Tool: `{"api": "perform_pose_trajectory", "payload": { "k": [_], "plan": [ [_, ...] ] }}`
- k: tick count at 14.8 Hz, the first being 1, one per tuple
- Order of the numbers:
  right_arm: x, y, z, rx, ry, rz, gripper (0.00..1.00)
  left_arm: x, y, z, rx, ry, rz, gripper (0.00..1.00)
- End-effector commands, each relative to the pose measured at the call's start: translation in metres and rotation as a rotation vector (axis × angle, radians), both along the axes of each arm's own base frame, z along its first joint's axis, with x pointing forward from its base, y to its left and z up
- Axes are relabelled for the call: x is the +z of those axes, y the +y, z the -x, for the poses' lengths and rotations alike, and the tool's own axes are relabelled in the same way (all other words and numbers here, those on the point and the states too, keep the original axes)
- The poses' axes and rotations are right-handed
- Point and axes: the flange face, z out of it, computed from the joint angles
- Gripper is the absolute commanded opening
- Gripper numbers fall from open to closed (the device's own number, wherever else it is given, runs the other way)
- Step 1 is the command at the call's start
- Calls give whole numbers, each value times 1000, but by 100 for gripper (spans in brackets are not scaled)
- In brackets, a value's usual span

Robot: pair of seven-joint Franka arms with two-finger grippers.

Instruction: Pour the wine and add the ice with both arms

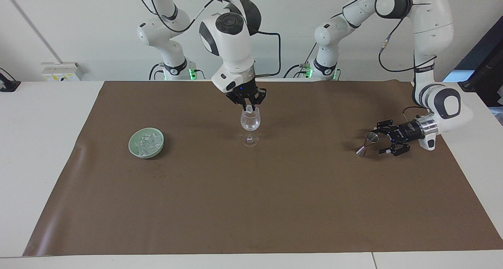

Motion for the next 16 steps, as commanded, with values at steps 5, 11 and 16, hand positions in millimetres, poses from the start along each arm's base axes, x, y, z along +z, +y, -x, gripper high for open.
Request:
{"api": "perform_pose_trajectory", "payload": {
  "k": [5,11,16],
  "plan": [
    [21,-3,0,-26,-17,-7,39,75,21,-20,-305,-200,-308,100],
    [62,-78,-48,-94,-28,55,64,169,-35,-23,-790,-485,-594,100],
    [85,-210,-80,-97,-70,89,100,249,-112,-13,-1062,-604,-771,100]
  ]
}}
